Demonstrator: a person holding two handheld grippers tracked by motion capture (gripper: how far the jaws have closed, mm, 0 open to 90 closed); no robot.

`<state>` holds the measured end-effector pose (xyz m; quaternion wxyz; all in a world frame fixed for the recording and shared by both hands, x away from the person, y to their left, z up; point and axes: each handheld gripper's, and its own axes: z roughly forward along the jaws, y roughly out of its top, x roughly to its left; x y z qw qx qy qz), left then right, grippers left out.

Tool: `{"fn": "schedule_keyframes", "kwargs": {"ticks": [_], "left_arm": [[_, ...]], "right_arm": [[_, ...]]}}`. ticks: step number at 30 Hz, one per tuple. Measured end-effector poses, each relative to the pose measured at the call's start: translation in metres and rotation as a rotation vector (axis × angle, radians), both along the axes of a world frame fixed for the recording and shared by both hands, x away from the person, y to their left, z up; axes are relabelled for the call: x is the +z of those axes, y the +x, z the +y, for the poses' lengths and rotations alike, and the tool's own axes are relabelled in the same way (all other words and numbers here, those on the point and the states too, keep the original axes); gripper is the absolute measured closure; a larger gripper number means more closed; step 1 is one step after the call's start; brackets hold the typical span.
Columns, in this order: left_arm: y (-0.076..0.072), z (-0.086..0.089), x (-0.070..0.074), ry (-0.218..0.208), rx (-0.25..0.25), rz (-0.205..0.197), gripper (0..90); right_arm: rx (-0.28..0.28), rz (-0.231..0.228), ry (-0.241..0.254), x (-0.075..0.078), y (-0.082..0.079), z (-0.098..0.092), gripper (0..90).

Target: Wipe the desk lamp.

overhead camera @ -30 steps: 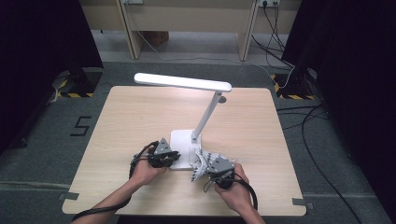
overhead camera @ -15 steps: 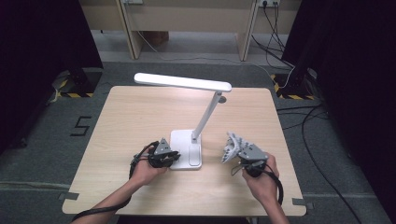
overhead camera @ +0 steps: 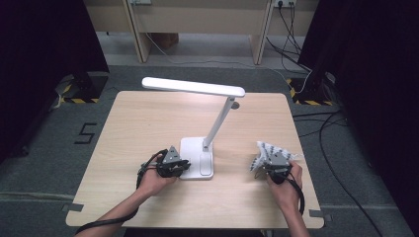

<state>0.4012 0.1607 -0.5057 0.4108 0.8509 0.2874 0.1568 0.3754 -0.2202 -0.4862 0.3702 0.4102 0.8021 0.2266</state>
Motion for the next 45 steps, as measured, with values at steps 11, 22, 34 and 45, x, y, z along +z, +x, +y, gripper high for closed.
{"fn": "schedule_keyframes", "kwargs": {"ticks": [11, 22, 34, 45], "left_arm": [[0.000, 0.002, 0.000, -0.017, 0.034, 0.017, 74.1], [-0.002, 0.003, 0.001, -0.012, 0.048, 0.029, 69.2], [-0.011, 0.028, 0.010, -0.061, 0.130, 0.039, 76.0], [-0.002, 0.037, -0.002, -0.026, 0.199, 0.088, 81.9]], "right_arm": [[0.050, 0.119, 0.072, -0.004, -0.010, 0.010, 38.8], [0.106, 0.101, 0.202, 0.030, -0.035, 0.012, 34.3], [0.299, 0.144, 0.271, 0.031, -0.027, 0.089, 83.6], [0.306, 0.294, 0.169, -0.014, 0.011, 0.133, 90.0]]}}
